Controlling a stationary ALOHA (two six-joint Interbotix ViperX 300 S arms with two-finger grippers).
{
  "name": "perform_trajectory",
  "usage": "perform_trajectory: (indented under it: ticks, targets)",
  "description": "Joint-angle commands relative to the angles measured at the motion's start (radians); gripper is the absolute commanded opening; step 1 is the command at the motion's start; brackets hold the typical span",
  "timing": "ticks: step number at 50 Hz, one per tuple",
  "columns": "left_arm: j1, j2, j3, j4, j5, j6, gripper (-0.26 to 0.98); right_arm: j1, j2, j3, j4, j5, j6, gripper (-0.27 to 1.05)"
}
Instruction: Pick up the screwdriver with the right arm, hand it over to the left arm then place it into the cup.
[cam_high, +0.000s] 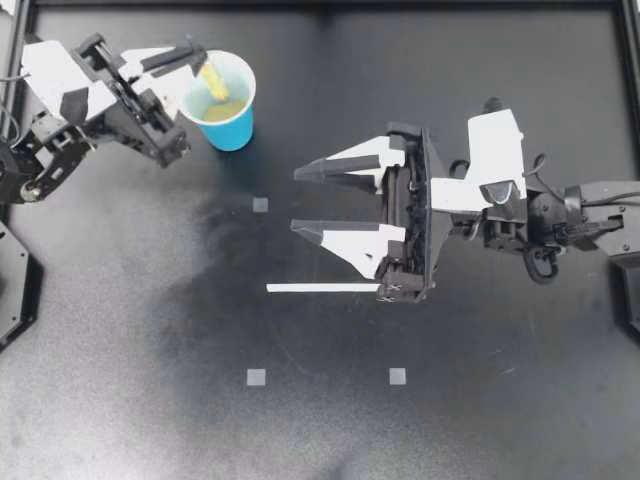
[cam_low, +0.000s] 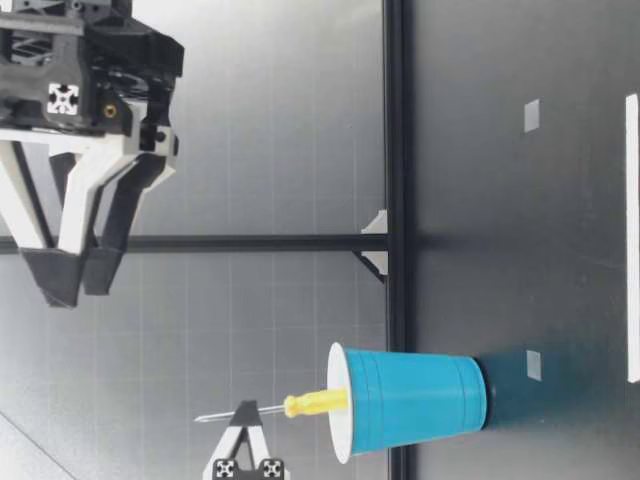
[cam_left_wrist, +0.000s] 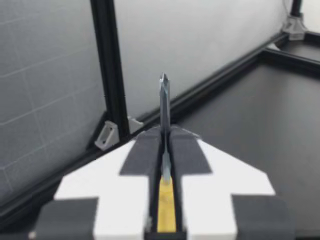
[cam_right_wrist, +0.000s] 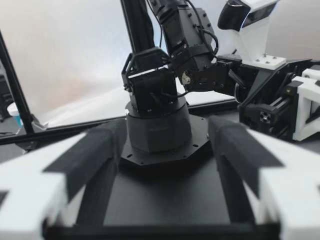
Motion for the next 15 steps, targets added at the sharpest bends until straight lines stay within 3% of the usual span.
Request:
perform_trajectory:
  ticks: [1, 15]
  targets:
    - [0.005, -0.017, -0.015, -0.002, -0.018, 0.002, 0.10, -0.008, -0.032, -0.012, 0.000, -0.011, 0.000, 0.69]
    - [0.005, -0.021, -0.020, -0.002, -0.011, -0.009, 0.49, -0.006, -0.031, -0.012, 0.000, -0.011, 0.000, 0.69]
